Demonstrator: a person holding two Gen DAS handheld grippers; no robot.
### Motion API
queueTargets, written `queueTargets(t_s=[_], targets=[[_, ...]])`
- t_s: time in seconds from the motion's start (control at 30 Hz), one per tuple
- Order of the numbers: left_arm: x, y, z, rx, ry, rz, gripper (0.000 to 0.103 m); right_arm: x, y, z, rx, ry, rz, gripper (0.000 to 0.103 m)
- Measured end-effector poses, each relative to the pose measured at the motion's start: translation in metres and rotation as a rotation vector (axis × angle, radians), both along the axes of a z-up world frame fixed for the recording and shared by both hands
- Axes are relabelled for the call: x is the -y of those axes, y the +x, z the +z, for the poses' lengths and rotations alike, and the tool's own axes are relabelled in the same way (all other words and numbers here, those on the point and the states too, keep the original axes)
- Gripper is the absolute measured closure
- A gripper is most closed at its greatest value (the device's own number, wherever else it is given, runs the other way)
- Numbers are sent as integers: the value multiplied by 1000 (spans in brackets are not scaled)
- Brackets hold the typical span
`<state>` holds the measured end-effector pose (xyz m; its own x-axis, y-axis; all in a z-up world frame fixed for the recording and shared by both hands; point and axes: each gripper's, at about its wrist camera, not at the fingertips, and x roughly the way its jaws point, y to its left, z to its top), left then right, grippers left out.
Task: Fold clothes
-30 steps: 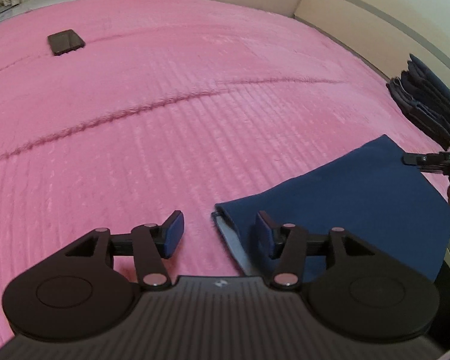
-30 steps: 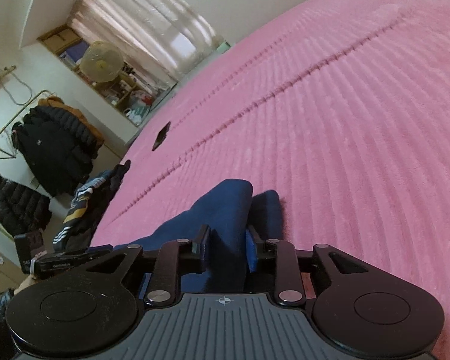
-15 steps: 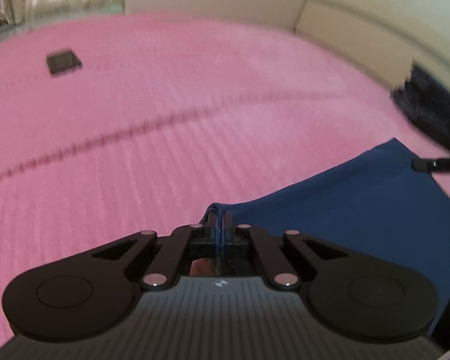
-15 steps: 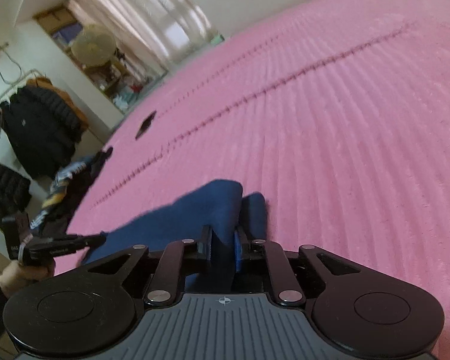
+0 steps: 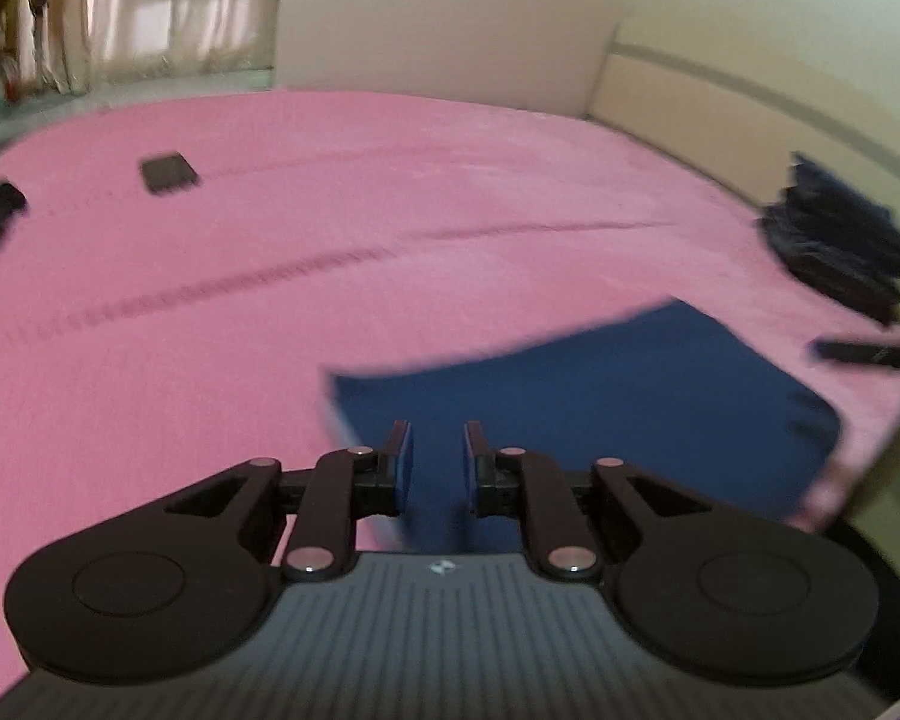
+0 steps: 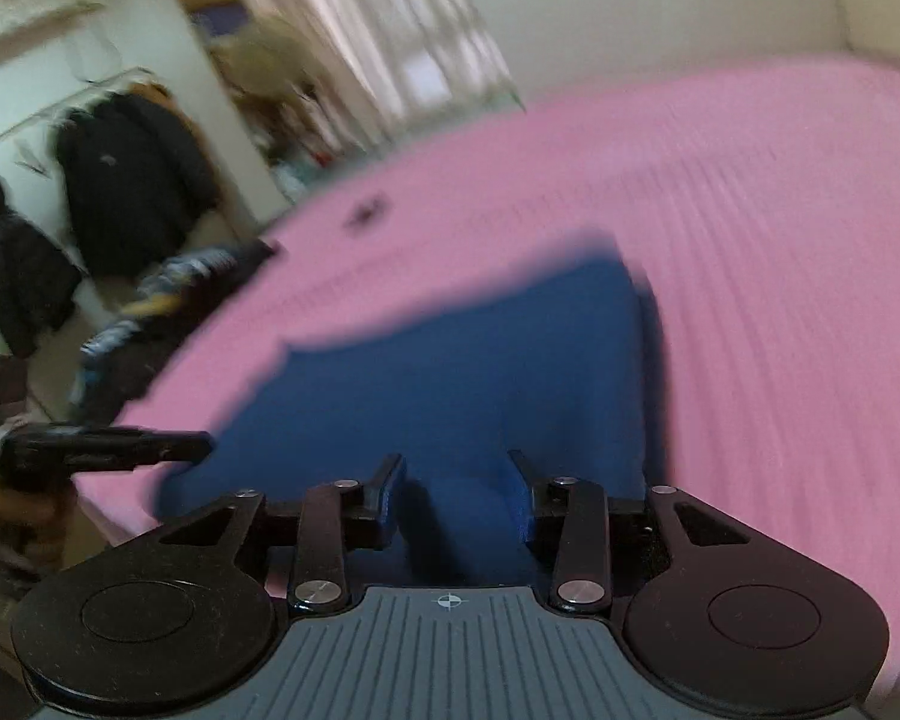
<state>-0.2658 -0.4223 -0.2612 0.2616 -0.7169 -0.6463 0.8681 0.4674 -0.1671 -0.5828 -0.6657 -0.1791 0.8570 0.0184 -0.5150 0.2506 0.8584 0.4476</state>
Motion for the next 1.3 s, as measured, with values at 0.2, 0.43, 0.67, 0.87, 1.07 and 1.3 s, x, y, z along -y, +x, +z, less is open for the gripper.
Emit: queueTargets(t_s=[0.2, 0.43, 0.67, 0.87, 1.07, 1.3], targets=[[-8, -35, -31, -3, 114, 44, 88, -27, -34, 30, 45, -120, -3, 57], [14, -88, 10, 121, 80, -70, 89, -17, -54, 8, 62, 58, -56, 51], [96, -130, 19, 155, 80, -320, 87, 33, -82, 3, 113, 216, -140, 33], [165, -125, 10, 111, 148, -441, 87, 70, -69, -9, 228, 398, -60, 33], [185, -123, -17, 133, 217, -487, 87, 71, -64, -16, 44, 404, -3, 33], [158, -113, 0, 103, 106, -395, 86, 78, -35, 56, 127, 156, 11, 33]])
